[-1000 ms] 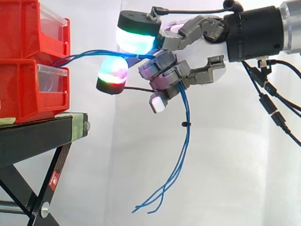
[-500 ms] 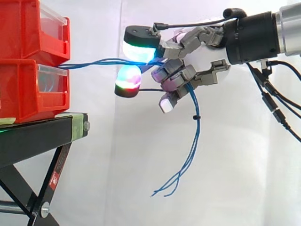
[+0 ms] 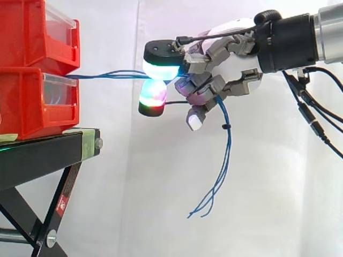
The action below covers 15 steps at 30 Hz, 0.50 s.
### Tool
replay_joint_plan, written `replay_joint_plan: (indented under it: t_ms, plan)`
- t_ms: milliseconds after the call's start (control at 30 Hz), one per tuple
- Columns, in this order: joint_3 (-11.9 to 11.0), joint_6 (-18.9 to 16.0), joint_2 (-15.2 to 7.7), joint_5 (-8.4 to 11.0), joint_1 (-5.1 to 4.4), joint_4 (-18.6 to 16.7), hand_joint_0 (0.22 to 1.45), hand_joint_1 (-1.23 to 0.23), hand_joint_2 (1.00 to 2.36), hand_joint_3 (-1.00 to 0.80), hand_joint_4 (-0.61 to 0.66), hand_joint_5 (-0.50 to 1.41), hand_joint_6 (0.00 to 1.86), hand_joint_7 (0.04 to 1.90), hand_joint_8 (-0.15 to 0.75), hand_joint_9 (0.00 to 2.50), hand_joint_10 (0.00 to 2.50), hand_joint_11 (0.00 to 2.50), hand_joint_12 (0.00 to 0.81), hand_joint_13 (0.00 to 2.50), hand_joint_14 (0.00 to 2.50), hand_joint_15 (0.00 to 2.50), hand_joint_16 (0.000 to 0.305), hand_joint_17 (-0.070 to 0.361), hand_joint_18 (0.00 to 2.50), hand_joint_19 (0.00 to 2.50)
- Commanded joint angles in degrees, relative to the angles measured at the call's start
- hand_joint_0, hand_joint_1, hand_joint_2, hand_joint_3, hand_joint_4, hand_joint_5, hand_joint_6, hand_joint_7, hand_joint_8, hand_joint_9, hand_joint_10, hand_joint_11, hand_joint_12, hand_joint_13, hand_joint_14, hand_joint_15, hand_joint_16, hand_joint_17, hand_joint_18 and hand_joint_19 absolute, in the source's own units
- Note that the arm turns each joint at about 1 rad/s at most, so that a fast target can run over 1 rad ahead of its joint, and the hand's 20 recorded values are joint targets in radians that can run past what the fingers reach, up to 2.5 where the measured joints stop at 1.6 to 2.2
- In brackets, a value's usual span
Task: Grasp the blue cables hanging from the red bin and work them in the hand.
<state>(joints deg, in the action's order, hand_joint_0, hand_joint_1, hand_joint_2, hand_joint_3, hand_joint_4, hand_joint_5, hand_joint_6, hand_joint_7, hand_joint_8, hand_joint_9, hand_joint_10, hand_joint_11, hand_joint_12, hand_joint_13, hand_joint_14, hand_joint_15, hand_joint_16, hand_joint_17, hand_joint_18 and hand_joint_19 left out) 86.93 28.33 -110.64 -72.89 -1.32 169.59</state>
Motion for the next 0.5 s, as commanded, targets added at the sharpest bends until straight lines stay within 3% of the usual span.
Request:
replay_joint_plan:
  t_ms: [0, 200, 333, 467]
  plan:
    - [0.0, 1.1, 0.0, 0.12, 0.00, -0.1, 0.77, -0.66, 1.00, -1.00, 0.24, 0.32, 0.45, 1.22, 0.378, 0.67, 2.50, 2.50, 0.484, 1.00, 2.50, 1.72, 0.053, 0.120, 1.15, 0.60]
    - [0.1, 3.8, 0.0, 0.64, 0.09, -1.1, 0.77, -0.66, 1.00, -1.00, 0.25, 0.32, 0.46, 1.22, 0.378, 0.68, 2.50, 2.50, 0.485, 1.00, 2.50, 1.74, 0.053, 0.119, 1.15, 0.60]
    - [0.0, 5.1, 0.0, 3.54, 0.27, -1.1, 0.76, -0.65, 1.00, -1.00, 0.25, 0.32, 0.46, 1.23, 0.377, 0.68, 2.50, 2.50, 0.487, 1.00, 2.50, 1.73, 0.054, 0.122, 1.15, 0.60]
    - [0.0, 5.7, 0.0, 4.69, 0.27, -1.1, 0.76, -0.65, 1.00, -1.00, 0.25, 0.32, 0.46, 1.22, 0.379, 0.68, 2.50, 2.50, 0.487, 1.01, 2.50, 1.74, 0.054, 0.122, 1.15, 0.58]
